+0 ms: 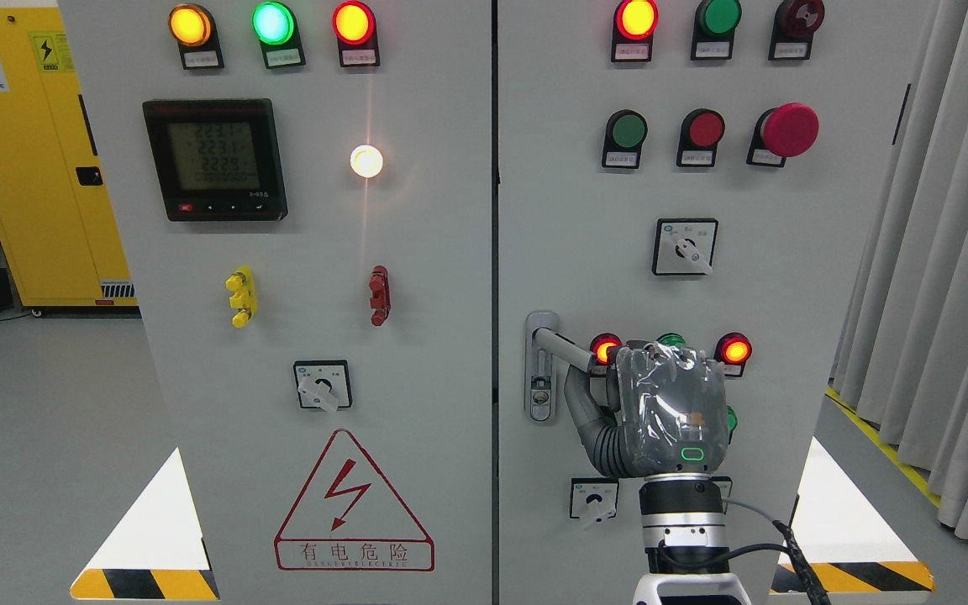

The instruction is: Release door handle

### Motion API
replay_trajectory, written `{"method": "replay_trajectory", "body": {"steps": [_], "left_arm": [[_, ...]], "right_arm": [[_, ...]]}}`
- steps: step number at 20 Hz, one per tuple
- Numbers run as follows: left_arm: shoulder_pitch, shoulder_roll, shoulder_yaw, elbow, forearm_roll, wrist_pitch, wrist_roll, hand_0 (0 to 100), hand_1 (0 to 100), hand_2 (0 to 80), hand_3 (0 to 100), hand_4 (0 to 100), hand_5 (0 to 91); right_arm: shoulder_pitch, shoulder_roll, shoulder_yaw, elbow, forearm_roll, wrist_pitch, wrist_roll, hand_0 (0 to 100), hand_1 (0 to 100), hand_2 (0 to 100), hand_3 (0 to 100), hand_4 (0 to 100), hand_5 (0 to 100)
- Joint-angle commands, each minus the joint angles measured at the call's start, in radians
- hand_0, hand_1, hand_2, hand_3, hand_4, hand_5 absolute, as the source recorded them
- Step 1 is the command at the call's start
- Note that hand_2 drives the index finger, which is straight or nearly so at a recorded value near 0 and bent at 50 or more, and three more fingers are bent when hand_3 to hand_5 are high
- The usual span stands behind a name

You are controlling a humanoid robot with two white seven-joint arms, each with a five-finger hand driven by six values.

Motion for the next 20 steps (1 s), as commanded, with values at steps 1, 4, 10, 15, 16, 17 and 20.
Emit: {"method": "replay_trajectory", "body": {"steps": [1,4,10,15,16,17,20], "left_arm": [[0.000,0.000,-0.001,0.000,0.000,0.002,0.000,12,56,0.0,0,0,0.0],[0.000,0.000,0.000,0.000,0.000,0.001,0.000,12,56,0.0,0,0,0.0],[0.000,0.000,0.000,0.000,0.000,0.002,0.000,12,56,0.0,0,0,0.0],[0.000,0.000,0.000,0.000,0.000,0.002,0.000,12,56,0.0,0,0,0.0],[0.000,0.000,0.000,0.000,0.000,0.002,0.000,12,56,0.0,0,0,0.0],[0.000,0.000,0.000,0.000,0.000,0.001,0.000,12,56,0.0,0,0,0.0],[0.000,0.000,0.000,0.000,0.000,0.001,0.000,12,56,0.0,0,0,0.0]], "right_arm": [[-0.004,0.000,-0.003,-0.001,-0.001,0.000,0.003,64,39,100,100,100,100],[-0.004,0.000,-0.003,-0.001,0.000,0.000,0.003,64,39,100,100,100,100],[-0.004,0.000,-0.003,-0.001,0.000,0.000,0.003,65,39,100,100,100,100],[-0.004,0.000,-0.003,-0.004,0.000,0.000,0.003,65,39,100,100,100,100],[-0.004,0.000,-0.003,-0.004,-0.001,0.000,0.003,65,38,100,100,100,100],[-0.006,0.000,-0.003,-0.004,-0.001,0.000,0.003,65,38,100,100,100,100],[-0.004,0.000,-0.003,-0.004,0.000,0.000,0.004,65,38,100,100,100,100]]}}
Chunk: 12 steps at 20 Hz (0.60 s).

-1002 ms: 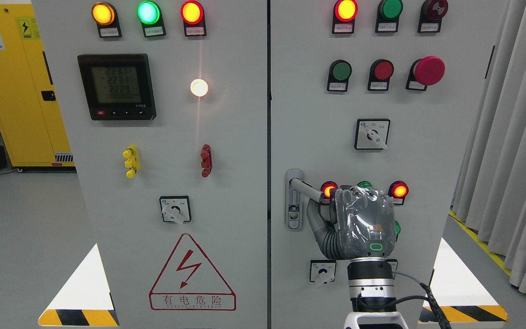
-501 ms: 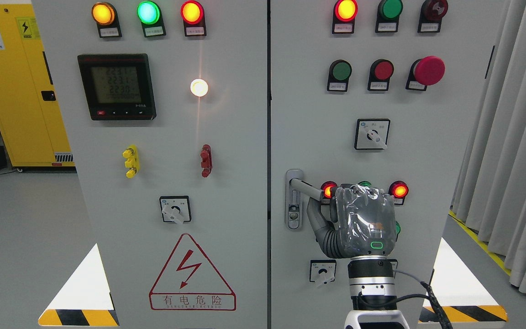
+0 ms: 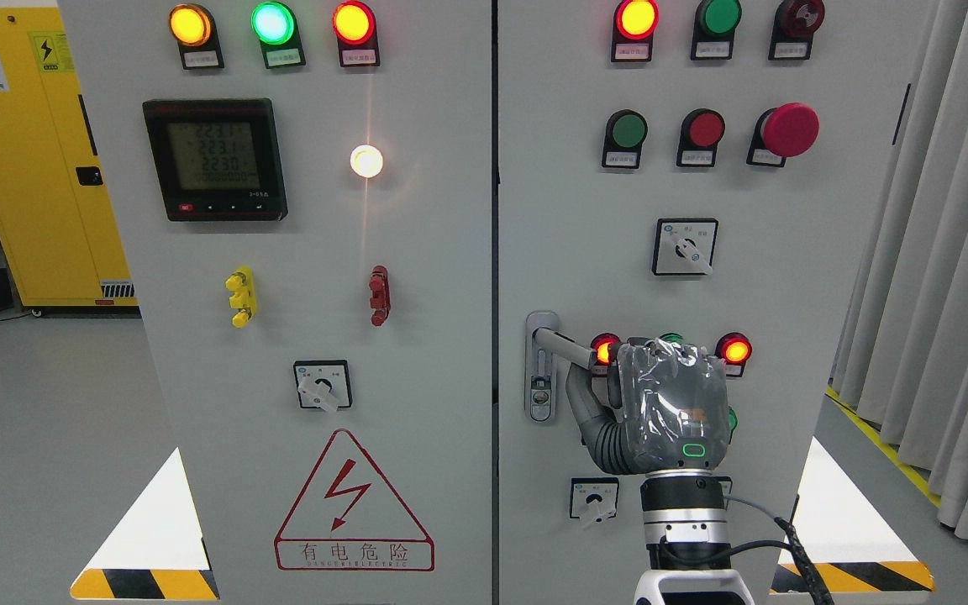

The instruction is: Release door handle

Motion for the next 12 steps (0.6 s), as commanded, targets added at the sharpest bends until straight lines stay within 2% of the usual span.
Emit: {"method": "replay_trajectory", "body": {"steps": [1,12], "left_arm": [[0.000,0.000,0.000,0.000,0.000,0.001,0.000,12,56,0.0,0,0,0.0],[0.000,0.000,0.000,0.000,0.000,0.001,0.000,12,56,0.0,0,0,0.0]], "right_arm": [[0.000,0.000,-0.001,-0.001,-0.001,0.000,-0.001,65,38,100,100,100,100],[-0.003,0.000,-0.001,-0.001,-0.001,0.000,-0.001,65,38,100,100,100,100]]}}
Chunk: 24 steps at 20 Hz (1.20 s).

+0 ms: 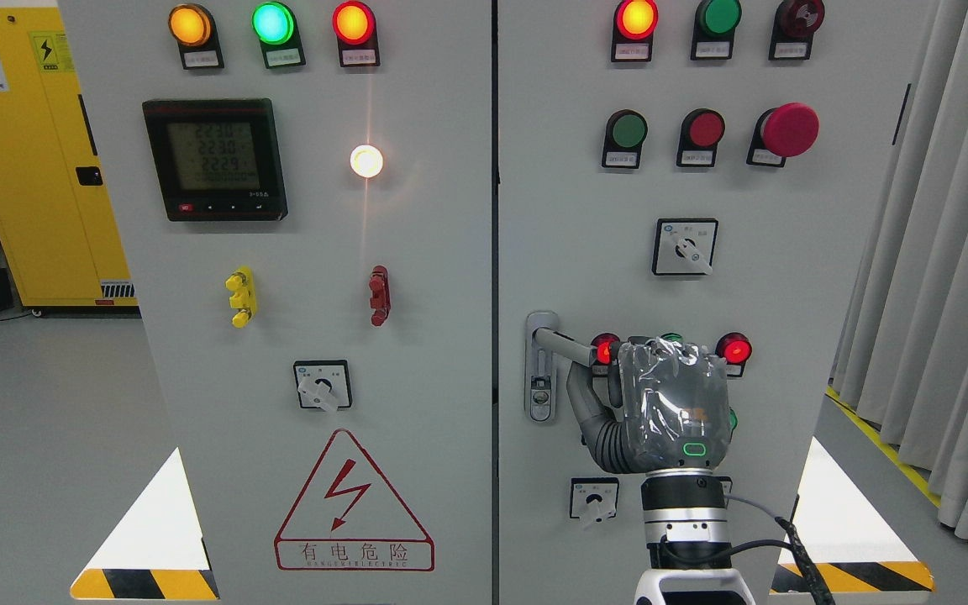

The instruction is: Release door handle

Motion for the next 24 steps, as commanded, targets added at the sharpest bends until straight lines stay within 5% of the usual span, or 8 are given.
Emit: {"method": "replay_trajectory", "body": {"steps": [1,16,21,24], "left_arm": [[-0.002,0.000,0.000,0.000,0.000,-0.001,0.000,12,56,0.0,0,0,0.0],[0.000,0.000,0.000,0.000,0.000,0.001,0.000,12,56,0.0,0,0,0.0],[0.000,0.000,0.000,0.000,0.000,0.001,0.000,12,56,0.0,0,0,0.0],[0.000,0.000,0.000,0.000,0.000,-0.001,0.000,12,56,0.0,0,0,0.0]], "right_arm": [[-0.002,0.000,-0.001,-0.001,0.000,0.000,-0.002,65,38,100,100,100,100],[0.012,0.002,-0.006,-0.001,0.000,-0.002,-0.010,65,37,100,100,100,100],[0.107,0.000,-0.003,-0.048,-0.025,-0.008,-0.014,67,37,99,100,100,100],[0.168,-0.002,-0.007,-0.080,-0.029,-0.032,-0.057,68,36,96,100,100,100]]}}
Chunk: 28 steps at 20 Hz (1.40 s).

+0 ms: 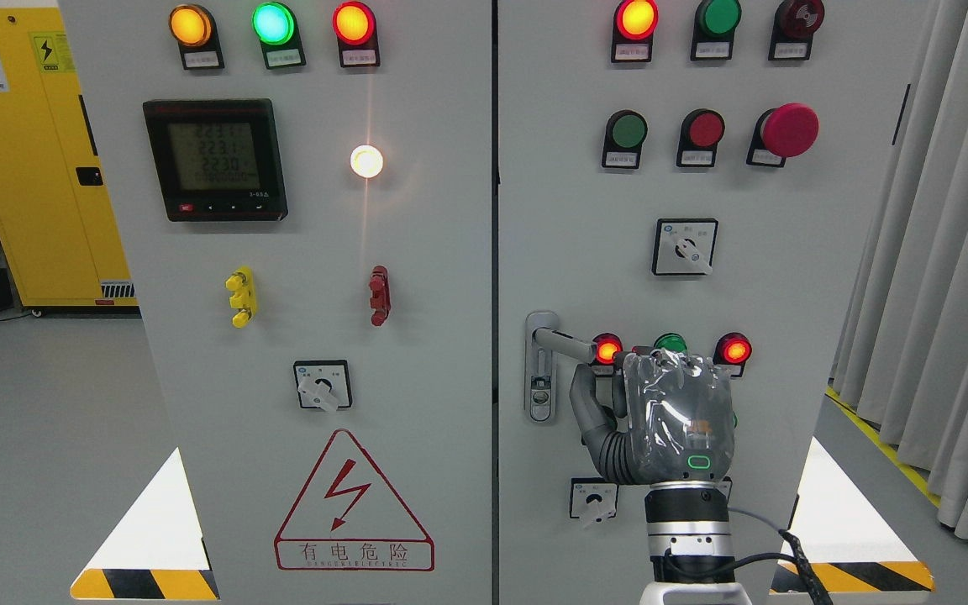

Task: Release door handle
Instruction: 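Open the right hand and pull it away from the handle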

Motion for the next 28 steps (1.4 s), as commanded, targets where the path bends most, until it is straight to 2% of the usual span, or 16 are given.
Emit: {"method": "replay_trajectory", "body": {"steps": [1,3,4,6,8,9,10,11,12,14,15,16,17,19,21,28], "left_arm": [[0.000,0.000,0.000,0.000,0.000,-0.004,0.000,12,56,0.0,0,0,0.0],[0.000,0.000,0.000,0.000,0.000,-0.004,0.000,12,56,0.0,0,0,0.0],[0.000,0.000,0.000,0.000,0.000,-0.004,0.000,12,56,0.0,0,0,0.0],[0.000,0.000,0.000,0.000,0.000,-0.004,0.000,12,56,0.0,0,0,0.0],[0.000,0.000,0.000,0.000,0.000,-0.004,0.000,12,56,0.0,0,0,0.0],[0.000,0.000,-0.001,0.000,0.000,-0.004,0.000,12,56,0.0,0,0,0.0],[0.000,0.000,0.000,0.000,0.000,-0.005,0.000,12,56,0.0,0,0,0.0],[0.000,0.000,0.000,0.000,0.000,-0.004,0.000,12,56,0.0,0,0,0.0],[0.000,0.000,0.000,0.000,0.000,-0.004,0.000,12,56,0.0,0,0,0.0],[0.000,0.000,-0.001,0.000,0.000,-0.004,0.000,12,56,0.0,0,0,0.0],[0.000,0.000,0.000,0.000,0.000,-0.004,0.000,12,56,0.0,0,0,0.0],[0.000,0.000,-0.001,0.000,0.000,-0.004,0.000,12,56,0.0,0,0,0.0],[0.000,0.000,0.000,0.000,0.000,-0.005,0.000,12,56,0.0,0,0,0.0],[0.000,0.000,0.000,0.000,0.000,-0.005,0.000,12,56,0.0,0,0,0.0],[0.000,0.000,0.000,0.000,0.000,-0.005,0.000,12,56,0.0,0,0,0.0],[0.000,0.000,0.000,0.000,0.000,-0.005,0.000,12,56,0.0,0,0,0.0]], "right_arm": [[0.103,-0.002,-0.005,-0.067,-0.025,-0.040,-0.042,69,36,87,100,99,98],[0.137,-0.005,-0.021,-0.089,-0.059,-0.086,-0.062,70,36,81,100,95,94],[0.148,-0.008,-0.037,-0.098,-0.068,-0.111,-0.062,70,36,71,97,87,79],[0.177,-0.008,-0.093,-0.122,-0.074,-0.160,-0.060,70,36,70,96,86,78],[0.195,-0.006,-0.153,-0.122,-0.087,-0.229,-0.059,69,35,59,81,77,65],[0.206,-0.005,-0.182,-0.121,-0.109,-0.268,-0.060,68,35,43,60,63,54],[0.217,-0.003,-0.204,-0.119,-0.140,-0.302,-0.060,66,35,39,55,59,52],[0.227,-0.005,-0.219,-0.119,-0.175,-0.331,-0.062,65,35,30,41,44,37],[0.240,-0.005,-0.228,-0.119,-0.211,-0.354,-0.063,64,35,30,40,43,35],[0.247,-0.006,-0.255,-0.121,-0.261,-0.397,-0.081,64,33,15,21,22,15],[0.247,-0.006,-0.270,-0.121,-0.275,-0.420,-0.089,65,32,9,15,15,8],[0.247,-0.006,-0.291,-0.122,-0.289,-0.445,-0.094,66,32,9,14,15,7],[0.243,-0.008,-0.314,-0.124,-0.306,-0.473,-0.094,69,30,3,7,7,0],[0.234,-0.009,-0.336,-0.124,-0.358,-0.517,-0.091,71,28,0,3,3,0],[0.228,-0.009,-0.336,-0.124,-0.393,-0.534,-0.091,73,27,0,2,2,0],[0.183,-0.006,-0.333,-0.130,-0.398,-0.536,-0.091,73,26,0,1,0,0]]}}
